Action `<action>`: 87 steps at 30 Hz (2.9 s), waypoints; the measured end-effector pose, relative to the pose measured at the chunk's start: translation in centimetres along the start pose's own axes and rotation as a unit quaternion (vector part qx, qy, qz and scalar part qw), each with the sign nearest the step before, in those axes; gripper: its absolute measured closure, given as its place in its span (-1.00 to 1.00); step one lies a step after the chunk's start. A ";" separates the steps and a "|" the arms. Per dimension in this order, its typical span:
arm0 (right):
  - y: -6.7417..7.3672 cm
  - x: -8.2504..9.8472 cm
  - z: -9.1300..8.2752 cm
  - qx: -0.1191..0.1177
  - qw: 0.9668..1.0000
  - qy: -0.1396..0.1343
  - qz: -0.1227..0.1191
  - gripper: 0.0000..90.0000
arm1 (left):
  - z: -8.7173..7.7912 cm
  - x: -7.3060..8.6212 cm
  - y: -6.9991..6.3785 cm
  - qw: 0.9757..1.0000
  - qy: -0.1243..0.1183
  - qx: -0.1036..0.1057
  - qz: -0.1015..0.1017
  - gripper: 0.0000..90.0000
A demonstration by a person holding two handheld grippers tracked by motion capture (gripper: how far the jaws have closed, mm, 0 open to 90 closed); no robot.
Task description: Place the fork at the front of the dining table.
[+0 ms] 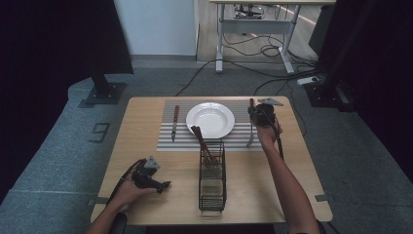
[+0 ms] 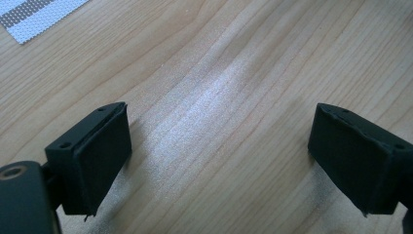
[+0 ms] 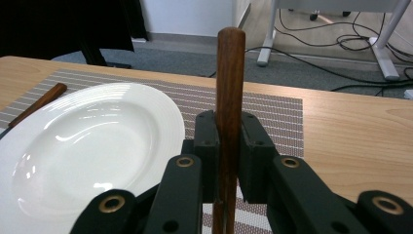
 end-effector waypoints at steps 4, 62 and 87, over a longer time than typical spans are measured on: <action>0.0 0.2 1.0 0.003 1.000 0.004 -0.001 0.78 | 0.0 0.0 0.0 1.000 0.000 0.000 0.000 -0.81; -3.1 5.7 7.0 0.024 0.994 0.076 0.079 0.72 | 0.1 -0.1 0.1 1.000 -0.002 -0.002 -0.002 -0.81; -2.1 8.0 8.4 0.033 0.990 0.134 0.036 0.70 | 0.1 -0.1 0.1 1.000 -0.002 -0.001 -0.002 -0.81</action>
Point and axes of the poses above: each handheld gripper's, and its own axes: z roughly forward along the jaws, x roughly out of its underside, y roughly to its left, the point moved 9 cm from there along z, roughly forward along the jaws, and after that the axes turned 8 degrees about -y, right-handed, at the moved point
